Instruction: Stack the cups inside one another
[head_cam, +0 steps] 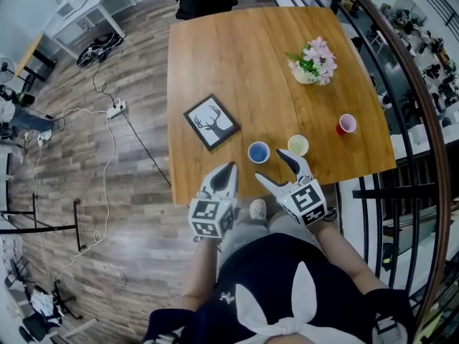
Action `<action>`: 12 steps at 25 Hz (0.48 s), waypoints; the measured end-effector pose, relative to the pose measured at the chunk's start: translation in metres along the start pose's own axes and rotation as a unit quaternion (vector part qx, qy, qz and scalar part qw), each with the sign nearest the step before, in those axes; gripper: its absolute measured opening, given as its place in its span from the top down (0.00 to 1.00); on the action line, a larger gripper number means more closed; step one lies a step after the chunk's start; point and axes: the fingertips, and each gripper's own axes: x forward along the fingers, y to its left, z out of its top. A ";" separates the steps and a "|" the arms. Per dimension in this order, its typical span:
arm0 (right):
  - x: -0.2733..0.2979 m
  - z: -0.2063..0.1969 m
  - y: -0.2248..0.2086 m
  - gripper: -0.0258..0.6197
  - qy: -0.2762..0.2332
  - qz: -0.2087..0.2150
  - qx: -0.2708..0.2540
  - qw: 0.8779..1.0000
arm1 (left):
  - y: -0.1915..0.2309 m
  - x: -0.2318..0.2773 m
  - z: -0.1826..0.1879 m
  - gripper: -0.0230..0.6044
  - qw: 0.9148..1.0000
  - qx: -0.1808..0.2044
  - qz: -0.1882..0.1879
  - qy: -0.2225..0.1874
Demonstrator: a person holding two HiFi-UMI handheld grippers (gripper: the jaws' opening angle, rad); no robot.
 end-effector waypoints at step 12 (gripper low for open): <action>0.053 -0.050 -0.018 0.37 0.082 0.005 0.011 0.997 | 0.025 0.015 0.003 0.93 1.000 0.005 0.004 0.016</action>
